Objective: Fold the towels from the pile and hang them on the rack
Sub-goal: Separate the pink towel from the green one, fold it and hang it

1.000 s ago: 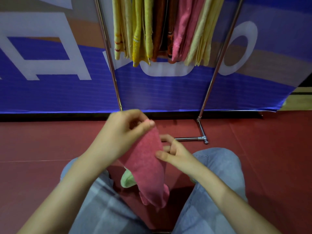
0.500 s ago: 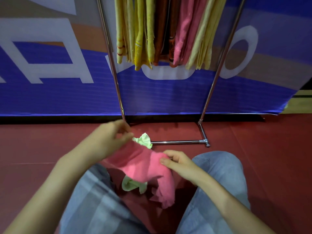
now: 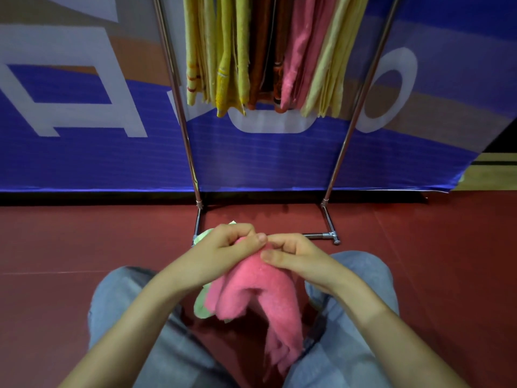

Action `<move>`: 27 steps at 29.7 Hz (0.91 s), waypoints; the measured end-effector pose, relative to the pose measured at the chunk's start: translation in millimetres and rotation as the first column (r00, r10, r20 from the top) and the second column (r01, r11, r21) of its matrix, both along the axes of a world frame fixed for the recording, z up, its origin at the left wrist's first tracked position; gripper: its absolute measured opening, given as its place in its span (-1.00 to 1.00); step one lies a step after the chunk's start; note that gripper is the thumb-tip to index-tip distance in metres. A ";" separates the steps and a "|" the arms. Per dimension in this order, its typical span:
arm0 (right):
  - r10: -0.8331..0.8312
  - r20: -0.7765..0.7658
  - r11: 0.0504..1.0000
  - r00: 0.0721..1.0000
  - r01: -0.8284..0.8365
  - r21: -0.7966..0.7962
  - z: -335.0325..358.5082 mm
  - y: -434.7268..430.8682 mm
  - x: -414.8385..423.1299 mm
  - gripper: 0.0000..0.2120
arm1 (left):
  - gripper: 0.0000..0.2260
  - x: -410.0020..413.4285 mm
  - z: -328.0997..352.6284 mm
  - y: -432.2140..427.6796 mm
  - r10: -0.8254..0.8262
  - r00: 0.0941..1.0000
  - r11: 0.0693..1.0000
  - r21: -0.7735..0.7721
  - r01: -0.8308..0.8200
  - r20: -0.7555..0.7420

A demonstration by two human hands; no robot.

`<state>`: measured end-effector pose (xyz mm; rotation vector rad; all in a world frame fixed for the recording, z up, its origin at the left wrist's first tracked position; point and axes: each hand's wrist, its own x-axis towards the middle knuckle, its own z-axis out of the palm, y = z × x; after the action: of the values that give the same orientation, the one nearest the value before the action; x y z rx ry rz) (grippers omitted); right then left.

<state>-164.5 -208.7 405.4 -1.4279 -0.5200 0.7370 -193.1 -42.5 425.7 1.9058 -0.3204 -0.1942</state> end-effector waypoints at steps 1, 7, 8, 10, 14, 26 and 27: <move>0.019 -0.029 1.000 0.999 -0.018 0.012 0.7 -0.4 0.0 -0.72 | -0.63 -0.1 3.3 0.0 -0.001 1.000 1.000 -0.027 0.001 0.004; 0.049 -0.088 0.992 0.995 -0.058 -0.111 -20.8 -11.1 0.0 -0.55 | -0.79 3.3 31.0 20.0 0.155 0.987 0.950 -0.265 -0.163 -0.052; 0.027 -0.081 0.990 0.996 -0.038 -0.134 -26.5 -15.5 2.0 -0.52 | -0.80 4.8 33.6 26.8 0.164 0.984 0.941 -0.288 -0.177 -0.068; 0.019 -0.082 0.993 0.996 -0.028 -0.116 -28.3 -21.0 5.5 -0.53 | -0.77 7.2 35.2 39.1 0.159 0.983 0.943 -0.280 -0.180 -0.097; 0.018 -0.112 0.999 0.994 -0.015 0.030 -2.0 -22.2 13.0 -0.53 | -0.82 14.7 19.8 55.4 0.167 0.975 0.963 -0.187 -0.193 -0.146; 0.007 0.008 0.998 1.000 -0.006 -0.066 44.5 -5.5 36.6 -0.49 | -0.64 35.1 18.2 -18.0 -0.012 0.962 0.972 -0.230 -0.053 -0.271; 0.021 0.002 0.997 1.000 -0.021 -0.075 44.1 -7.1 37.0 -0.51 | -0.61 34.6 20.3 -19.5 -0.018 0.967 0.978 -0.205 -0.036 -0.255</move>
<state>-127.5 -215.8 449.5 -1.4954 -0.5142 0.7784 -158.5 -62.0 445.9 1.6518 -0.1500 -0.3826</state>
